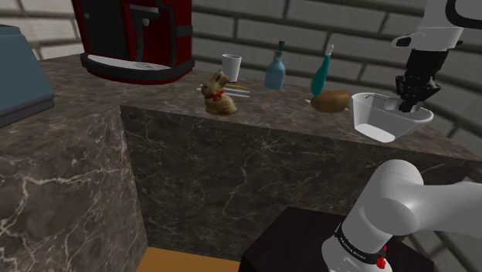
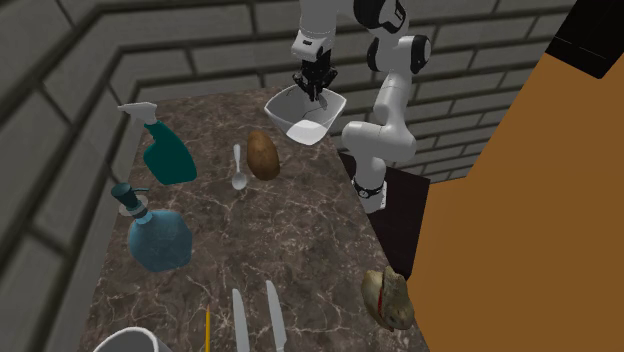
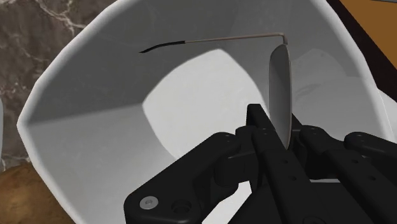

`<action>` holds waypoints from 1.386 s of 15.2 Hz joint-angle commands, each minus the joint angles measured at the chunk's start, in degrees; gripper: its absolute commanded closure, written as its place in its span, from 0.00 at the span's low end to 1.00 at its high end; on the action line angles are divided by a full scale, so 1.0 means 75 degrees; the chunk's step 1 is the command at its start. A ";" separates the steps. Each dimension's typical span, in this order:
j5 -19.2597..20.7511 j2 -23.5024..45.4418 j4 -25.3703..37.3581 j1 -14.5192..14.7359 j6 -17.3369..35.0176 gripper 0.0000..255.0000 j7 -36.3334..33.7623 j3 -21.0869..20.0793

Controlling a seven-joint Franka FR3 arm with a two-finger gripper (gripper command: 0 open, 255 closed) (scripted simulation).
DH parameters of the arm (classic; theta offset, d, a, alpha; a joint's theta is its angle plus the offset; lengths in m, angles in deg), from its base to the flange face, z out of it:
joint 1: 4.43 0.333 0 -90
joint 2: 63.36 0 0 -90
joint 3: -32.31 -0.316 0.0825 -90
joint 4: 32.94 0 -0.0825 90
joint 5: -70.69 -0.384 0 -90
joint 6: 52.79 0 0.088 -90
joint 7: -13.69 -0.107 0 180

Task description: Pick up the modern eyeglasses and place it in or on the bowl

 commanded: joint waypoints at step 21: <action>-0.0236 0.0810 0.1284 0.0108 -0.0498 0.00 0.0129 -0.0245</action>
